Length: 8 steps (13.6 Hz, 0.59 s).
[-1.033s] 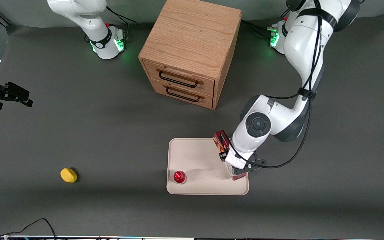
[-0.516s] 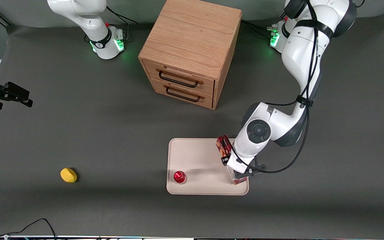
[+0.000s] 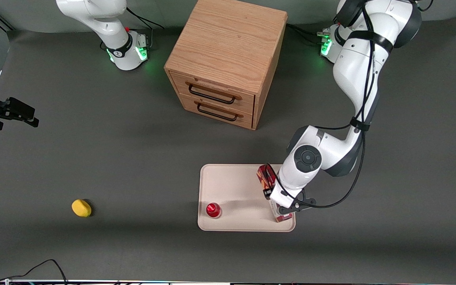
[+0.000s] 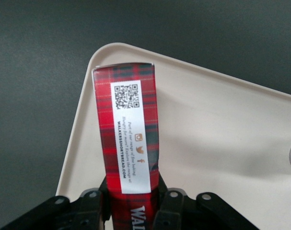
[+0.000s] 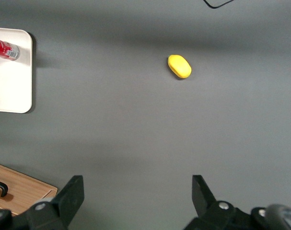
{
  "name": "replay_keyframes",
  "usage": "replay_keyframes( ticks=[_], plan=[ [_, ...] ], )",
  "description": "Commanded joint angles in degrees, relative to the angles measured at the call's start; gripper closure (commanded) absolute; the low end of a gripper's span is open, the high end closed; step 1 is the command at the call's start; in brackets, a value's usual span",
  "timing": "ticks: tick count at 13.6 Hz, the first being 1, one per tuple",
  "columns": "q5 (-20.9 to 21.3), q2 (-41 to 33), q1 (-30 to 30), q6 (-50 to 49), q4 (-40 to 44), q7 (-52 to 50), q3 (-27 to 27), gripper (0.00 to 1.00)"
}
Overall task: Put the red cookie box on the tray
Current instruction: 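Lower the box onto the tray and lay it down flat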
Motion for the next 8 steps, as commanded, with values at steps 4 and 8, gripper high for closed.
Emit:
replay_keyframes(
  ticks=[4,8],
  plan=[
    [0.52,-0.58,-0.57,-0.78,1.07,1.60,1.13,0.00],
    [-0.18,-4.96,-0.13,-9.37,1.42,1.86,0.78,0.00]
  ],
)
